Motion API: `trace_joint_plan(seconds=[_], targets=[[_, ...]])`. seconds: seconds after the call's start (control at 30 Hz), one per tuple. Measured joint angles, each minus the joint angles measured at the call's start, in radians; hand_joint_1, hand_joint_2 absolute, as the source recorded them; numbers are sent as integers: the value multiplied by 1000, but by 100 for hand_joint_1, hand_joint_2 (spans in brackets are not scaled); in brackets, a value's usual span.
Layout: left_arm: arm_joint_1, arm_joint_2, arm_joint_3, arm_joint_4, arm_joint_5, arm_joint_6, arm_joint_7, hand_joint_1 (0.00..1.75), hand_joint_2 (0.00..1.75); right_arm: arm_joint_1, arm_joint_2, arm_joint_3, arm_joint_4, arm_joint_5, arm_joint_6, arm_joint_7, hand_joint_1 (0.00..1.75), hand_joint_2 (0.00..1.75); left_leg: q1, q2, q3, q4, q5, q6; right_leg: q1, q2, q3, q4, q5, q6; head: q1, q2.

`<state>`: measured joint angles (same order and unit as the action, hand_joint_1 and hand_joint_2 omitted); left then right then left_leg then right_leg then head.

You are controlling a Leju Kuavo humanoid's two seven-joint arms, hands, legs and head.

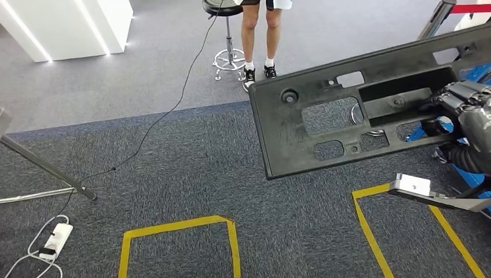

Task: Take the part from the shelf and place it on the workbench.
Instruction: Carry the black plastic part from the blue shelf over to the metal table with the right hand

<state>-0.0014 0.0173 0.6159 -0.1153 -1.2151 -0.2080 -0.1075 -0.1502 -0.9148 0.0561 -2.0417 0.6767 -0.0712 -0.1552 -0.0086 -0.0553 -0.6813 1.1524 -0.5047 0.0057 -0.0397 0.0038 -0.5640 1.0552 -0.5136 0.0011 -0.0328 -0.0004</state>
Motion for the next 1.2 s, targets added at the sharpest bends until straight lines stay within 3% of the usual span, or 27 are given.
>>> trace_joint_plan(seconds=[0.07,0.1,0.13,0.17,0.23,0.3,0.4,0.47,0.53,0.6,0.63,0.7,0.77,0.83,0.9,0.93,1.0,1.03,1.1,1.13,1.17,1.2], targets=[[-3,-1,0,-1,0,0,0,0,175,-2,0,0,0,0,0,0,175,175,7,39,-63,127,-54,-10,4,-28,1,-1,-1,-3,-1,0],[-3,-2,0,-1,0,0,0,0,175,-2,0,0,0,0,0,-1,175,175,11,45,-83,165,-62,-13,5,-42,1,0,-2,-4,-1,0],[-3,-3,0,-2,0,0,0,0,175,-2,0,0,0,0,0,-1,175,175,14,48,-84,167,-52,-14,6,-55,3,0,-4,-4,-1,0],[-3,-4,0,-2,0,0,0,0,175,-3,0,0,0,0,0,-2,175,175,16,53,-62,125,-24,-14,6,-68,5,0,-6,-3,-1,0],[-3,-5,0,-4,0,0,0,0,175,-4,0,0,0,0,0,-3,175,175,12,87,12,-14,35,-10,8,-92,12,-1,-11,2,-1,0],[-3,-5,0,-6,0,0,0,0,175,-6,0,0,0,0,0,-4,175,175,1,111,55,-99,57,0,10,-111,18,-3,-16,11,-1,0],[1,-4,0,-8,0,0,0,0,175,-7,0,0,1,0,0,-5,175,175,-8,83,60,-121,63,19,7,-132,27,-11,-18,29,-1,0],[2,-4,0,-9,0,0,0,0,175,-7,0,0,1,0,0,-5,175,175,-4,62,74,-142,73,35,2,-92,20,19,-43,35,0,0],[0,-4,0,-9,0,0,0,0,175,-7,0,0,2,0,0,-5,175,175,-3,42,81,-151,77,45,3,-28,-32,126,-99,33,2,0],[-2,-4,0,-9,2,-2,1,0,175,-5,0,1,4,2,-1,-5,175,175,-5,17,81,-148,75,48,7,-6,-99,241,-135,33,2,0],[-2,-4,1,-9,4,-4,3,0,175,-4,0,1,5,4,-3,-5,175,175,-6,3,81,-145,74,49,7,-4,-113,256,-125,32,2,0],[-3,-7,4,-9,14,-11,11,0,175,-6,0,2,6,6,-7,-5,175,175,-7,-26,81,-133,68,48,7,5,-89,177,-52,30,2,0],[-2,-11,8,-10,22,-17,22,0,175,-7,0,2,6,9,-13,-5,175,175,-7,-52,75,-117,61,43,4,47,-43,63,3,25,2,0],[1,-15,13,-10,31,-20,37,0,175,-5,0,2,6,14,-22,-6,175,175,-4,-77,61,-107,60,34,5,72,-26,20,7,21,3,0],[6,-18,17,-10,40,-21,54,0,175,-2,0,2,6,21,-30,-7,175,175,0,-100,51,-108,65,22,6,51,-23,10,9,13,3,0],[8,-20,19,-10,42,-19,60,0,175,-1,0,2,6,23,-34,-8,175,175,-1,-90,47,-103,61,17,4,39,-17,2,12,8,2,0],[9,-23,22,-12,45,-16,69,0,175,3,0,2,5,25,-41,-8,175,175,-3,-30,20,-46,29,7,4,10,-4,-14,16,-3,-1,0],[8,-23,24,-14,45,-14,71,0,175,3,0,1,5,26,-43,-9,175,175,-1,8,-8,11,2,3,8,-4,0,-17,16,-7,-2,0],[4,-25,30,-17,42,-9,76,0,175,-1,0,1,6,25,-42,-9,175,175,8,40,-71,130,-41,-5,13,-36,3,-17,13,-11,-3,0],[3,-26,31,-17,39,-8,78,0,175,-6,0,1,8,23,-39,-9,175,175,13,45,-86,154,-40,-9,14,-51,4,-17,11,-12,-3,0],[3,-27,31,-17,36,-7,81,0,175,-11,0,1,9,21,-36,-10,175,175,17,48,-81,139,-21,-11,14,-65,5,-17,9,-11,-3,0],[4,-29,31,-18,33,-7,84,0,175,-18,0,1,10,19,-32,-10,175,175,20,55,-55,87,12,-13,14,-78,8,-17,6,-10,-3,0]])
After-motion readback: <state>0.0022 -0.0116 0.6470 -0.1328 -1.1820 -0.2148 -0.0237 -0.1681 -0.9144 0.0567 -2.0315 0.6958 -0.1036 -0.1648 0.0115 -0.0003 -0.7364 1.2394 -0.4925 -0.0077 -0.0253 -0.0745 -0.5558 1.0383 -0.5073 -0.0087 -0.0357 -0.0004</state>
